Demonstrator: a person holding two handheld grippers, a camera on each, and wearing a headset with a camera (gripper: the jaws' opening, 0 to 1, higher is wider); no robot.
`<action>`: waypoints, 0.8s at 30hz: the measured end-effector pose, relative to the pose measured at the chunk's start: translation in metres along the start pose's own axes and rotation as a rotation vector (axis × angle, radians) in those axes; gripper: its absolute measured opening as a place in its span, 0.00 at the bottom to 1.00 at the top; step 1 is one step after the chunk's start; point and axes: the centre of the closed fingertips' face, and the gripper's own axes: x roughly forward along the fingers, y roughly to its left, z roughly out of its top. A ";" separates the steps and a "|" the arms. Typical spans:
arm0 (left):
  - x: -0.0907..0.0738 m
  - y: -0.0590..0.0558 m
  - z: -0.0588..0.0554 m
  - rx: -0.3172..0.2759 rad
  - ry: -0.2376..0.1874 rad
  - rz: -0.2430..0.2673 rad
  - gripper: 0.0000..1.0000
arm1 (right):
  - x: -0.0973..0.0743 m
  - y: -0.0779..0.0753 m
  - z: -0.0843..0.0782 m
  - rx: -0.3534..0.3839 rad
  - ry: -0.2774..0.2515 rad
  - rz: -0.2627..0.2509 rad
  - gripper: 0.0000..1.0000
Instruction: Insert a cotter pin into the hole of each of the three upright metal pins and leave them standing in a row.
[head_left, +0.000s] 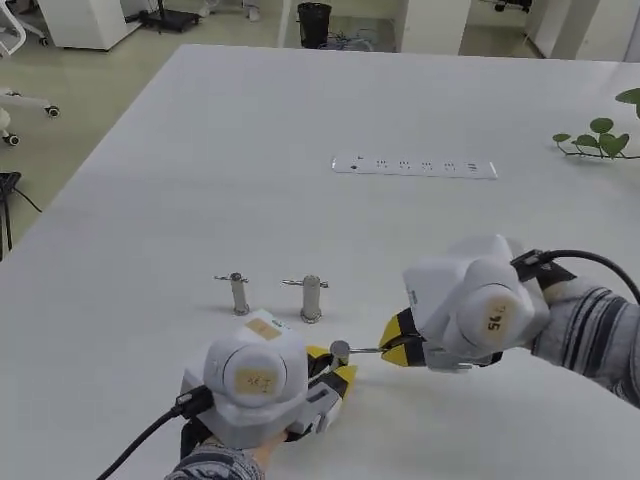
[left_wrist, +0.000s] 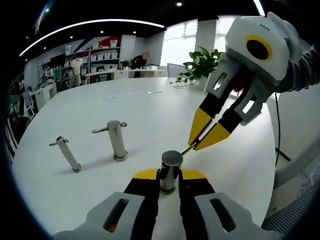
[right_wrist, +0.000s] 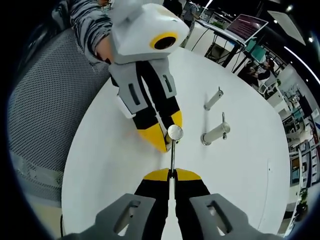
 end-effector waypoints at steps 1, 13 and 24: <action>0.000 0.000 0.000 0.004 -0.001 0.000 0.10 | 0.000 0.000 0.001 0.004 -0.002 0.002 0.00; 0.000 0.000 0.000 0.017 -0.020 0.001 0.10 | 0.008 0.000 0.009 0.017 -0.001 0.009 0.00; 0.001 0.000 0.000 -0.009 -0.033 0.000 0.10 | 0.016 -0.003 0.023 0.086 -0.026 0.018 0.00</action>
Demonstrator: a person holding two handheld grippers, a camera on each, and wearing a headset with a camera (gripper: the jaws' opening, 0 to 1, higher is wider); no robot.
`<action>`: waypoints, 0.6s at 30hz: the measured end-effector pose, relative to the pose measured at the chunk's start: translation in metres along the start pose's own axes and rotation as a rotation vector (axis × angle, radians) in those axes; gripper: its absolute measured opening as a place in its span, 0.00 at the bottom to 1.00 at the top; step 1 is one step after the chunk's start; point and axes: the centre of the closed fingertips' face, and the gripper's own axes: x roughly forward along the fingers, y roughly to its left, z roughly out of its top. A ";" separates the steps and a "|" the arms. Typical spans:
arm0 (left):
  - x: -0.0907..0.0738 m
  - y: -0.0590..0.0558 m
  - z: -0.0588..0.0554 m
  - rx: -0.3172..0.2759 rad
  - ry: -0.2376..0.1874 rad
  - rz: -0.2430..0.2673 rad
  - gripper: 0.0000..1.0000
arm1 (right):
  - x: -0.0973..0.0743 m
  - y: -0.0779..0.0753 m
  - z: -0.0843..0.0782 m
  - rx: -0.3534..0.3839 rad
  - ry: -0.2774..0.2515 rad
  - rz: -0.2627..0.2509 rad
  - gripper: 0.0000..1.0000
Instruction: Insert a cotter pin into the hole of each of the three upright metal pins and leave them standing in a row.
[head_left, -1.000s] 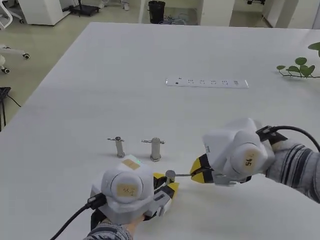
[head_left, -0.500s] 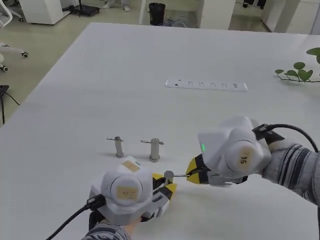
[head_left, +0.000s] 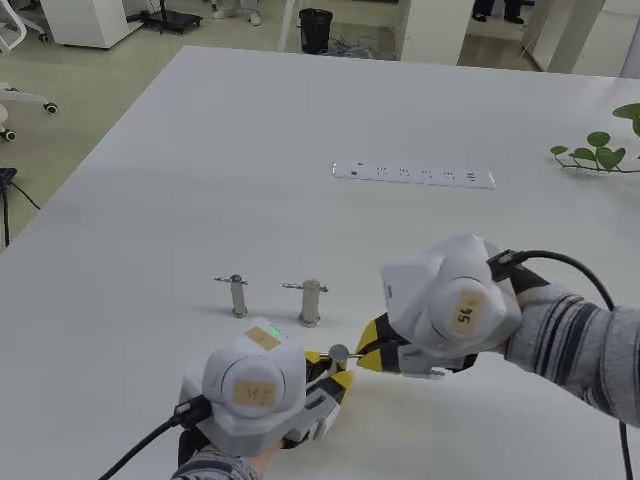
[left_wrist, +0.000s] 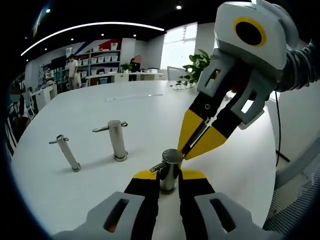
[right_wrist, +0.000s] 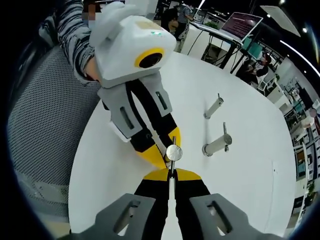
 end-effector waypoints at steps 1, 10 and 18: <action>0.000 0.000 0.000 -0.005 -0.002 0.000 0.11 | 0.000 0.000 0.001 0.015 0.000 0.000 0.00; 0.000 0.000 -0.001 -0.017 -0.005 0.004 0.11 | 0.002 0.001 0.006 0.116 -0.008 -0.002 0.00; 0.000 0.000 -0.001 -0.014 -0.005 0.007 0.11 | -0.001 -0.001 0.006 0.166 -0.038 -0.020 0.00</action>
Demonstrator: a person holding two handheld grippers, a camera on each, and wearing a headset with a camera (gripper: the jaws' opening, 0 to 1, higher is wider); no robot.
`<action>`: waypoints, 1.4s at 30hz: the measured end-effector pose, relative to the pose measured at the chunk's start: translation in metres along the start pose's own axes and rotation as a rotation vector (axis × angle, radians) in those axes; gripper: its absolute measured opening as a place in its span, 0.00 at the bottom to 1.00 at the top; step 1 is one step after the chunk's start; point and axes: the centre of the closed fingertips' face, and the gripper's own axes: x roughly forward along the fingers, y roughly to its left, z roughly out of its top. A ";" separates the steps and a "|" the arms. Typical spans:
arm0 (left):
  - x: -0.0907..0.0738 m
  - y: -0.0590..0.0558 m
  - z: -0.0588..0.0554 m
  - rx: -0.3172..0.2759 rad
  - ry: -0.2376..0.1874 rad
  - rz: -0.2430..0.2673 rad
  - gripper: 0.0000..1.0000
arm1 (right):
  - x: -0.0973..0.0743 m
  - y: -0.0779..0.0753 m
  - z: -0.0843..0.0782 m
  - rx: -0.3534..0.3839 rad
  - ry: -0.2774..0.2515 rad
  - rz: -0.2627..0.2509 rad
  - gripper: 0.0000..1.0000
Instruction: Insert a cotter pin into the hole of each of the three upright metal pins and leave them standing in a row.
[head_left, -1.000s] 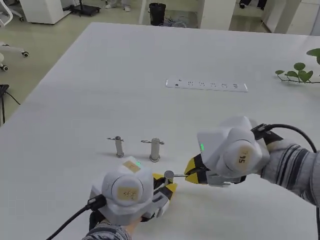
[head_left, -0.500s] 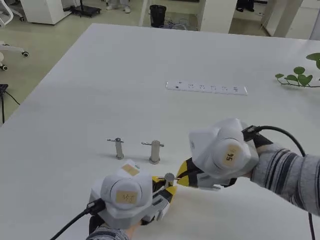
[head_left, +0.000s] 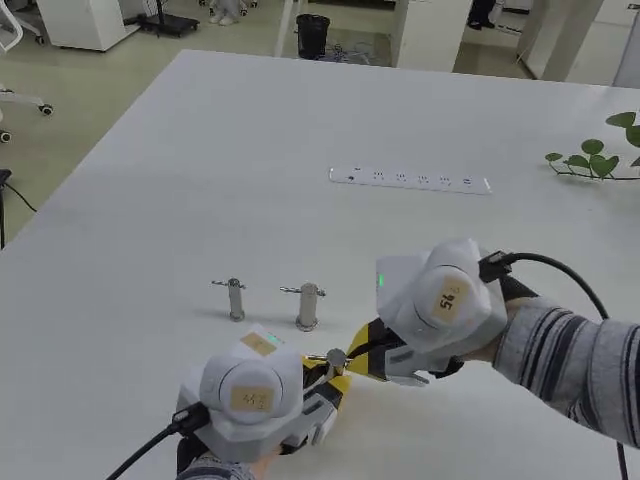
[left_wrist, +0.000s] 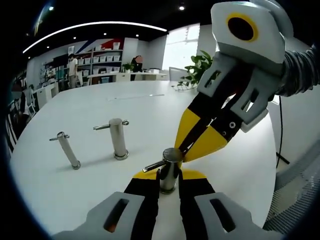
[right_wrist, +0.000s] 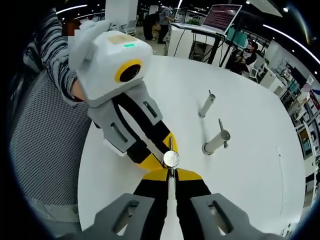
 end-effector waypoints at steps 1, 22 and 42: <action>0.000 0.000 0.000 0.001 0.000 0.000 0.11 | -0.002 0.000 0.000 0.006 -0.005 0.001 0.01; 0.000 0.000 0.000 -0.010 0.002 -0.001 0.11 | -0.007 0.002 -0.001 -0.034 0.019 -0.004 0.00; -0.003 -0.002 -0.007 -0.050 0.042 -0.020 0.16 | -0.003 0.000 0.004 0.035 -0.006 -0.002 0.07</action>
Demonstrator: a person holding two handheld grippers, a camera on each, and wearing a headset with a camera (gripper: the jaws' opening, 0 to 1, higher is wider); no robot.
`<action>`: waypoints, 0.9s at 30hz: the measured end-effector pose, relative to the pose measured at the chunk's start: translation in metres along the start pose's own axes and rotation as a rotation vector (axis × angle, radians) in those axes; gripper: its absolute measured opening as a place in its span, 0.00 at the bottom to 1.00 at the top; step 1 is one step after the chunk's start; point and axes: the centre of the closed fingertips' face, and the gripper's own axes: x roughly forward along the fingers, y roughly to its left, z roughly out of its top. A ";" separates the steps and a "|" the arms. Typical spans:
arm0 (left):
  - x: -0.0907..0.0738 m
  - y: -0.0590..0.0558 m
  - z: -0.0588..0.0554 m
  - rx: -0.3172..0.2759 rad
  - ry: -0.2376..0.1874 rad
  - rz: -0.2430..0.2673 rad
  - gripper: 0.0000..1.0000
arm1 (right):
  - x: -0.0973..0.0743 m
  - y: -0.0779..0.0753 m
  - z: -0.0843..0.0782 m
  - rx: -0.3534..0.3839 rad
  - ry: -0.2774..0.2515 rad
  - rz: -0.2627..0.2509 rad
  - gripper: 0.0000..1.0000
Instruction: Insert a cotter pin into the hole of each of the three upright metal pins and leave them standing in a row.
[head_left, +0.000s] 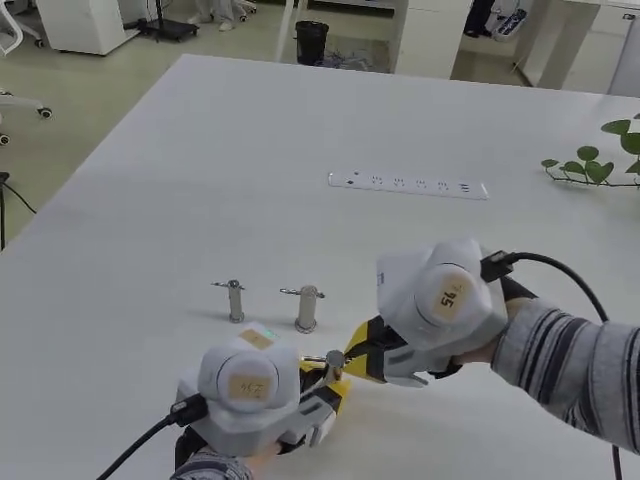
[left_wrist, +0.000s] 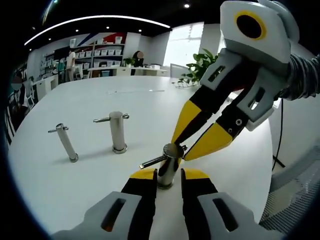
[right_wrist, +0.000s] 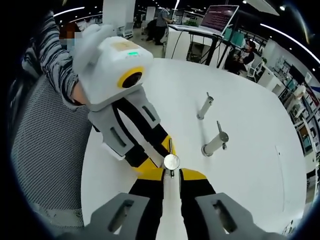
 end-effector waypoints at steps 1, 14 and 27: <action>0.000 0.000 0.000 0.004 0.003 -0.001 0.17 | 0.001 0.000 0.002 0.020 -0.008 0.004 0.09; -0.017 0.007 0.003 0.007 0.011 0.012 0.33 | 0.020 0.003 0.004 0.136 -0.031 0.052 0.09; -0.037 0.015 0.015 0.023 -0.009 0.039 0.39 | 0.014 -0.003 -0.001 0.180 -0.007 0.068 0.08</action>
